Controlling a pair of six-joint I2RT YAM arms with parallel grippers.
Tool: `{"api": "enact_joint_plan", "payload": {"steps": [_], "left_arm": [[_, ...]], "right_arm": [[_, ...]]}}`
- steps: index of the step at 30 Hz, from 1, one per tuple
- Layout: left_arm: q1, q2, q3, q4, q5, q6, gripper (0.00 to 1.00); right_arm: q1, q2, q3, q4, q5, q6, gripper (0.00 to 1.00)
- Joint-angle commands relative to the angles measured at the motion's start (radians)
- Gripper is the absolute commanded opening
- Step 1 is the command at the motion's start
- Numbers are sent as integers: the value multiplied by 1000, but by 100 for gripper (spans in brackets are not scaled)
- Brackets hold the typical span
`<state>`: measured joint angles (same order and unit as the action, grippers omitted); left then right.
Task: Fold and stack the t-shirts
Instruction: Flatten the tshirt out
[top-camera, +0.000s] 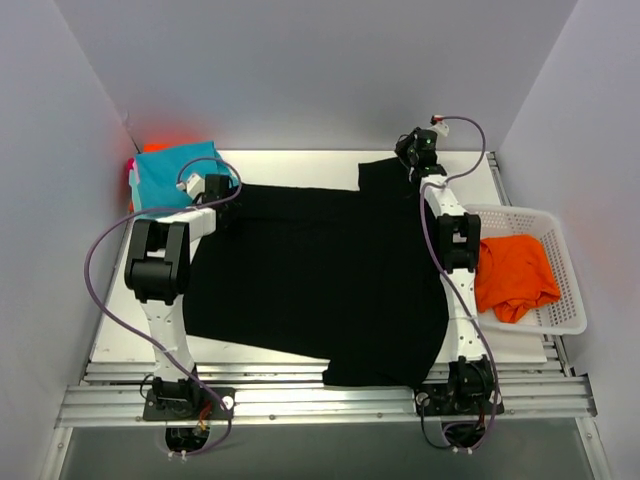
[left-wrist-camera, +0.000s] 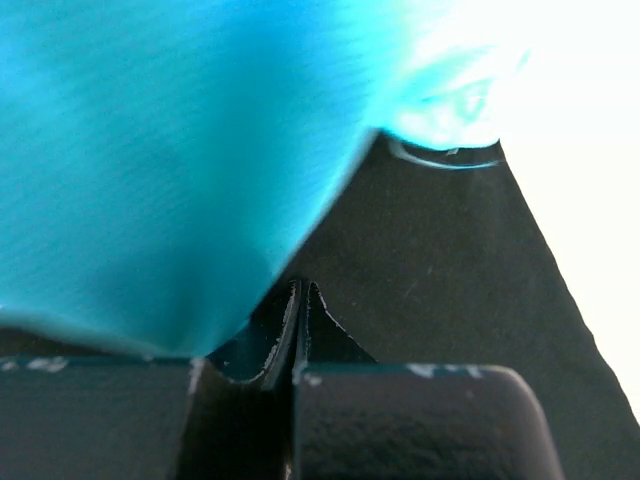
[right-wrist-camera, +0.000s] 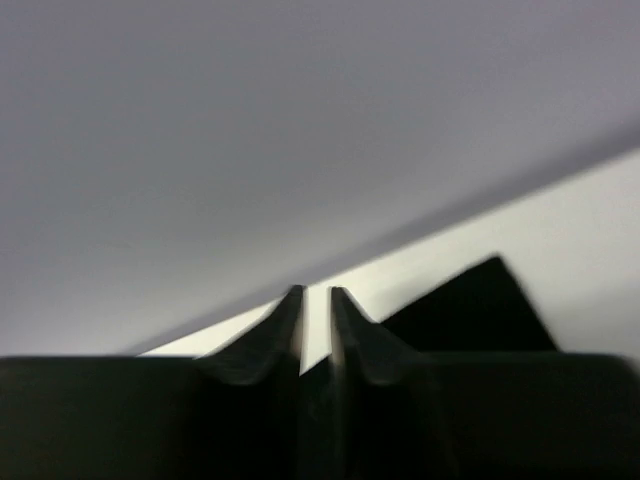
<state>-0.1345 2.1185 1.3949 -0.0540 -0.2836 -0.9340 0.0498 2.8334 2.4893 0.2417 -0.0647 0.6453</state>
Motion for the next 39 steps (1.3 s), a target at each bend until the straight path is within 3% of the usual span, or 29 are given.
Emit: {"api": "enact_joint_plan", "payload": {"steps": [1,3,4,5,7,8,9,13,17,18,20,21,22,24,34,39], "left_arm": [[16,-77,-117,112,-100,-72,2],[6,-119,-167,238,-136,-75,14],[1,-132,-197,270,-146,-53,22],[-5,-144,-200,342,-155,-26,39],[-28,-179,-183,422,-178,70,59],[-36,-189,-165,425,-180,99,71],[-40,-202,-145,425,-180,121,76],[-43,-239,-60,408,-100,185,82],[-50,-294,-66,382,-75,184,82],[-51,-320,-82,382,-72,182,82],[-54,-342,-115,394,-69,170,81],[-56,-357,-152,399,-63,164,81],[-56,-362,-166,404,-57,159,80],[-56,-365,-201,410,-25,153,78],[-62,-351,-283,425,21,153,73],[-59,-338,-286,430,35,150,72]], "right_arm": [[13,-22,10,249,-35,-80,18],[15,-69,-27,301,-27,-107,43],[13,-101,-61,318,-24,-127,78],[15,-185,-102,338,0,-137,84],[16,-302,-301,410,46,-153,89],[16,-436,-387,488,107,-153,90],[19,-503,-555,526,136,-154,90],[42,-832,-836,512,281,-154,94],[82,-976,-992,340,368,-158,95],[84,-986,-1013,305,373,-147,93],[85,-999,-1059,213,352,-125,69],[84,-996,-1075,188,345,-99,53],[84,-984,-1087,170,326,-89,19],[82,-947,-1109,117,309,-65,0],[76,-796,-1066,-31,293,-6,0],[61,-654,-913,-146,276,1,0]]}}
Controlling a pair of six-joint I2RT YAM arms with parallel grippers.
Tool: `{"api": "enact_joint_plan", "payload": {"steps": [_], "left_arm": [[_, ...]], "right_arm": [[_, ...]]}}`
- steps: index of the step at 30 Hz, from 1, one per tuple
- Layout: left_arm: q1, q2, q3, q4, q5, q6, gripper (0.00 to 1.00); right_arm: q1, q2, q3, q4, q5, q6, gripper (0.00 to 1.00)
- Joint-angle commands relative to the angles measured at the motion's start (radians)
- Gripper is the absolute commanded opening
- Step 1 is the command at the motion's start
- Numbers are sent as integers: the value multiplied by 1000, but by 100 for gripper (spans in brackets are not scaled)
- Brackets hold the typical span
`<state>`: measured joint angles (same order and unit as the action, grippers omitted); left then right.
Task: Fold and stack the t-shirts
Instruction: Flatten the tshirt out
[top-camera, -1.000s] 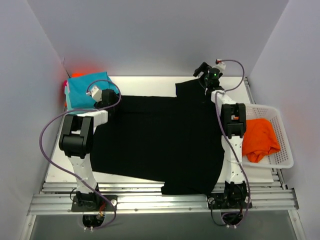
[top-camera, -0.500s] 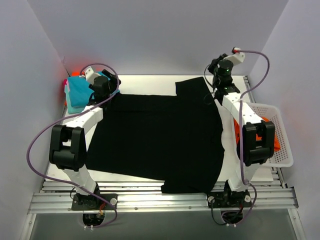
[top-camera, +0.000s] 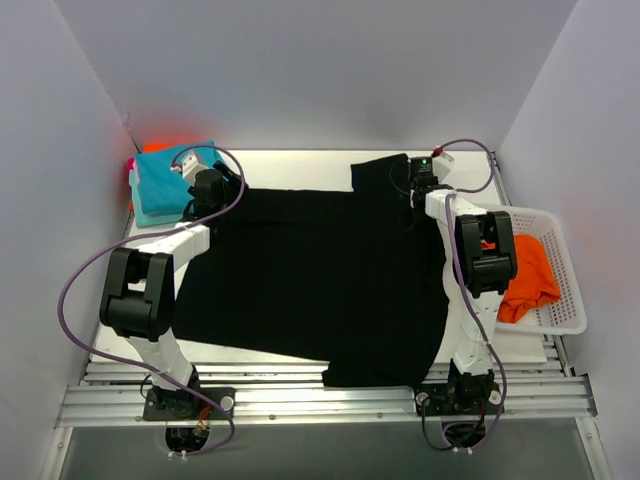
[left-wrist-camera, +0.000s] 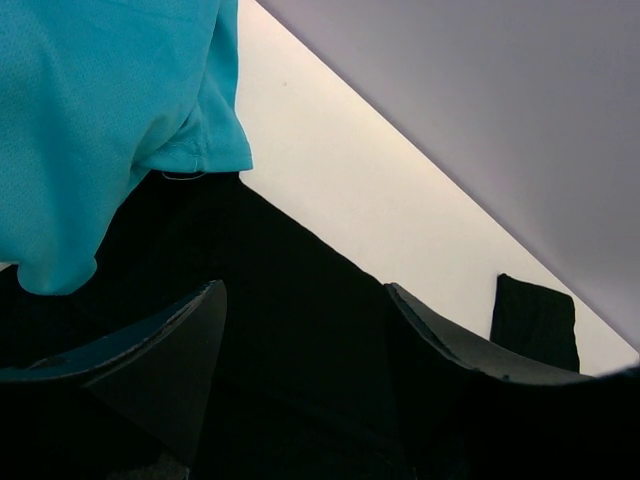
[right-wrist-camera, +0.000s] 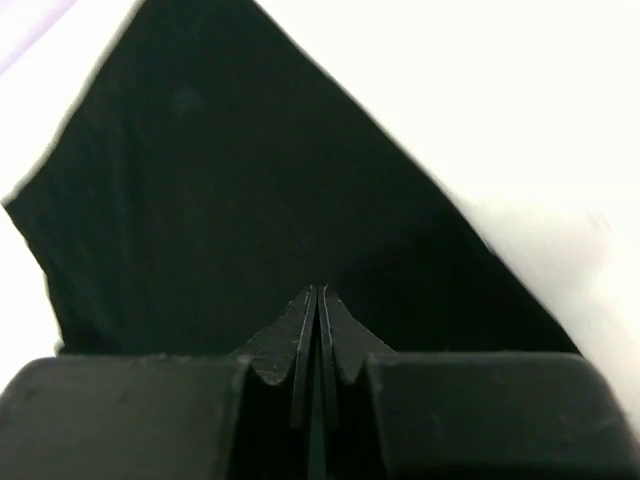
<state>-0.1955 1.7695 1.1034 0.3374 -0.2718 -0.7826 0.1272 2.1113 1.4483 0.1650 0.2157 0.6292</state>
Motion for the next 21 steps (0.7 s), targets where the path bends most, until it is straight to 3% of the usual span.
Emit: {"api": "enact_joint_plan", "payload": {"steps": [1,7,15,21], "left_arm": [[4,16,7,38,28,-3,72],[33,13,7,17,48,-24,71],[65,5,-5,23,48,-37,71],[68,27,27,25,40,-29,71]], "right_arm": [[-24,93,159,-90,-9,20,0],[-64,305,418,-262,-24,63,0],[-95,482,618,-285,-96,104,0],[-123,693,964,-305,-191,142,0]]}}
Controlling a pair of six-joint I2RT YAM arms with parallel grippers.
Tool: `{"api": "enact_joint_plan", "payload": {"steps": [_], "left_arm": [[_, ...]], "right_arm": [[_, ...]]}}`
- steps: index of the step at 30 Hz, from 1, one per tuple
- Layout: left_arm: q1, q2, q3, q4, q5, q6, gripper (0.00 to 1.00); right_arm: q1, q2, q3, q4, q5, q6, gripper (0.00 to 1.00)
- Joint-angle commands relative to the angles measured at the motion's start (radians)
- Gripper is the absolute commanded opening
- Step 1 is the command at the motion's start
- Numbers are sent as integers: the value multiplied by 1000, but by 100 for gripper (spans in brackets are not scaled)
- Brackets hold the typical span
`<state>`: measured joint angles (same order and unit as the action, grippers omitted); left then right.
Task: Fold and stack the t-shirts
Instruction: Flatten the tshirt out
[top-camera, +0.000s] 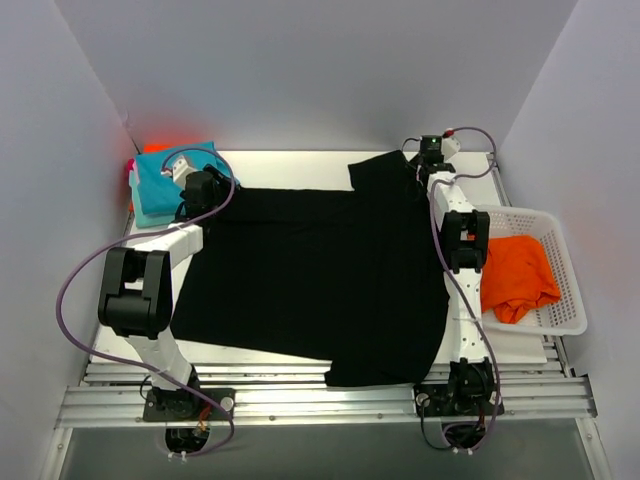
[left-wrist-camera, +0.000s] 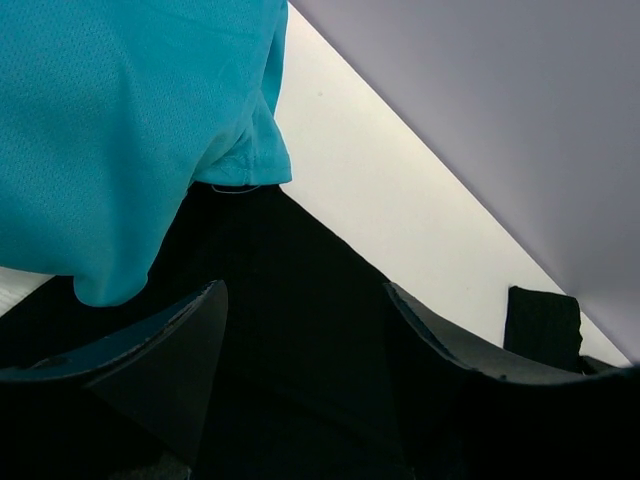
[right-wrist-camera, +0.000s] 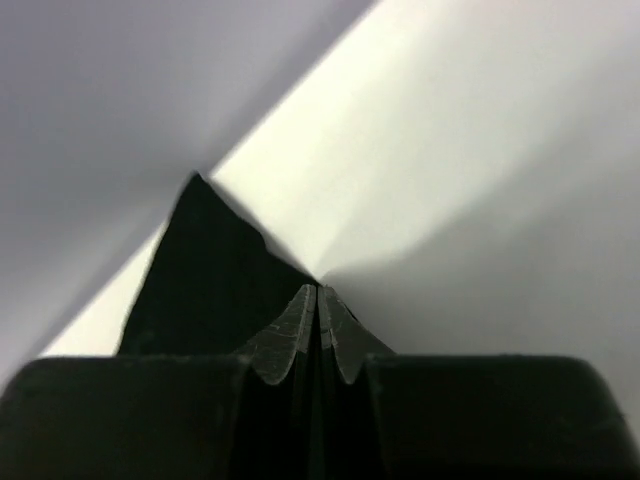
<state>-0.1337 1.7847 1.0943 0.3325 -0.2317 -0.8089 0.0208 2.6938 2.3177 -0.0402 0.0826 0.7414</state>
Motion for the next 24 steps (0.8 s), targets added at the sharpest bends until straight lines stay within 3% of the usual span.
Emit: {"api": "enact_joint_plan", "payload": {"steps": [1,9,12,14,16,19,24], "left_arm": [[8,16,42,28,-3,4,71],[9,97,93,50,-8,19,71],[8,120,113,95,35,54,71],[8,113,116,146,66,91,71],[8,79,115,184,81,123,72],[8,10,118,200,88,183,75],[8,-170,109,123,49,218,77]], "right_arm": [[-16,153,132,-92,-70,41,0],[-48,253,258,215,-152,128,0],[-51,222,183,417,-165,98,2],[-47,139,110,538,-158,23,47],[-45,40,-75,623,-124,-16,77],[-30,-283,-377,802,-22,-94,98],[77,-628,-661,859,144,-291,100]]}}
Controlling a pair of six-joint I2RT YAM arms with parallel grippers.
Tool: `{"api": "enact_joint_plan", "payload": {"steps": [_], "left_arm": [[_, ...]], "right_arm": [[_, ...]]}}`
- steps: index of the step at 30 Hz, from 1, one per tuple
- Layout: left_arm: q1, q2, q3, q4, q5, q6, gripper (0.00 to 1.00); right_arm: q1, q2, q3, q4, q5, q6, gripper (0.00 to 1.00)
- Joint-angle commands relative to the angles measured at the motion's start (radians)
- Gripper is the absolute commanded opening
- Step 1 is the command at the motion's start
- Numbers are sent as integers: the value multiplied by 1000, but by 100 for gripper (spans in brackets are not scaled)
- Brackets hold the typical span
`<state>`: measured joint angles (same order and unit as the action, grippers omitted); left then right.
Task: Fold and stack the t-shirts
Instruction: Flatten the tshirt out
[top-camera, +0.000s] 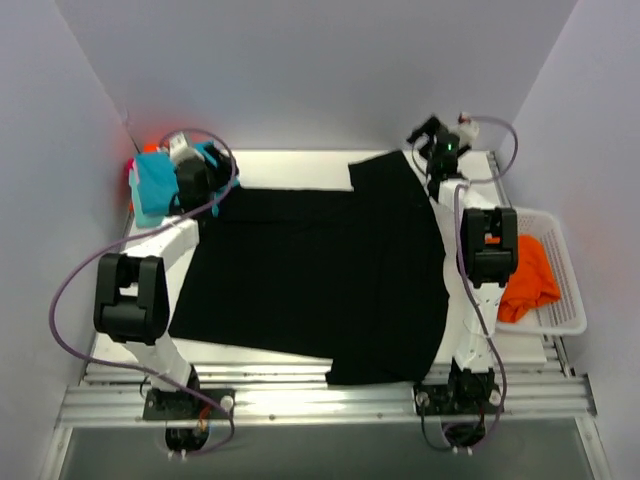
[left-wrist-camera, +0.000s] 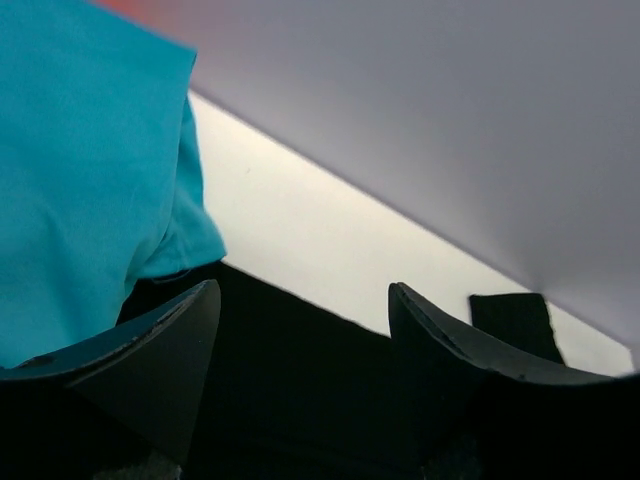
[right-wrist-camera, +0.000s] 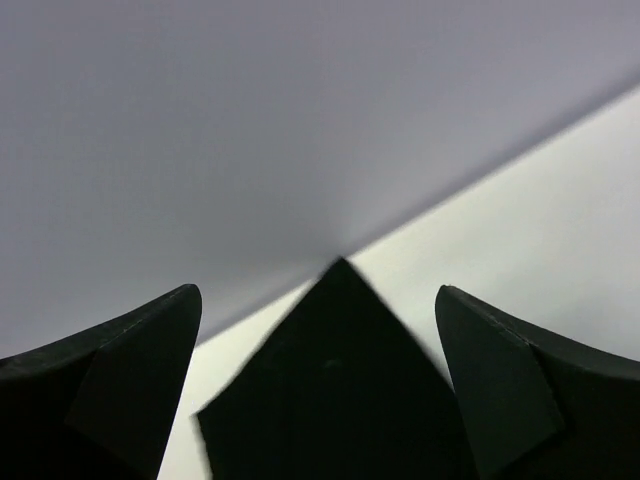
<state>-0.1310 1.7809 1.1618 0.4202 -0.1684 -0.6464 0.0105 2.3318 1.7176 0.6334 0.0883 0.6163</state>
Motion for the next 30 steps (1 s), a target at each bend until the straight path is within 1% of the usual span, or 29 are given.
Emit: {"api": "enact_joint_plan", "payload": {"steps": [1,2,3,4,5,6,7,8,9,10,11,12,13,14,15,16,20,24,25,27,28,29,30], "left_arm": [[4,-201,29,26,-17,50,77],[1,-231,13,19,-17,45,77],[-4,-292,-5,8,-16,41,78],[-10,-323,-39,-21,-17,34,78],[-28,-381,-62,-32,-23,36,78],[-41,-408,-86,-40,-39,36,77],[-54,-434,-146,-43,-51,37,78],[-67,-480,-175,-43,-60,37,78],[-87,-497,-204,-43,-66,33,79],[-96,-512,-232,-46,-72,25,79],[-99,-535,-281,-52,-74,18,79],[-104,-543,-301,-60,-77,8,79],[-108,-551,-338,-73,-79,-8,78],[-111,-563,-356,-75,-77,-13,78],[-120,-566,-373,-70,-77,-22,78],[-125,-571,-390,-69,-80,-27,78],[-147,-561,-439,-58,-86,-26,74],[-150,-514,-432,-60,-72,-21,66],[-151,-496,-426,-60,-66,-24,62],[-151,-422,-389,-66,-46,-30,59],[-153,-388,-369,-75,-40,-41,55],[-154,-314,-349,-86,-33,-44,52],[-154,-275,-326,-106,-13,-50,49]], "right_arm": [[109,-366,-94,169,166,-188,100],[133,-409,-148,108,236,-216,100],[181,-454,-170,68,270,-245,100],[206,-533,-191,27,304,-292,100],[232,-570,-246,-51,385,-308,100],[274,-609,-277,-90,424,-311,100],[287,-677,-309,-177,447,-276,100],[292,-710,-344,-220,446,-241,99],[292,-741,-424,-253,427,-202,93],[287,-790,-467,-279,413,-137,88],[286,-808,-507,-331,401,-109,81],[281,-821,-577,-343,365,-87,63],[276,-831,-607,-350,344,-67,50],[273,-830,-627,-365,329,-55,30],[272,-806,-633,-391,324,-35,0],[267,-787,-627,-453,321,-18,0],[269,-695,-616,-520,277,32,0],[269,-583,-596,-583,284,88,0],[269,-530,-586,-618,291,101,0],[272,-471,-546,-629,284,111,0],[272,-416,-530,-673,284,118,0],[272,-395,-509,-681,294,128,0],[270,-359,-503,-683,295,131,0]]}}
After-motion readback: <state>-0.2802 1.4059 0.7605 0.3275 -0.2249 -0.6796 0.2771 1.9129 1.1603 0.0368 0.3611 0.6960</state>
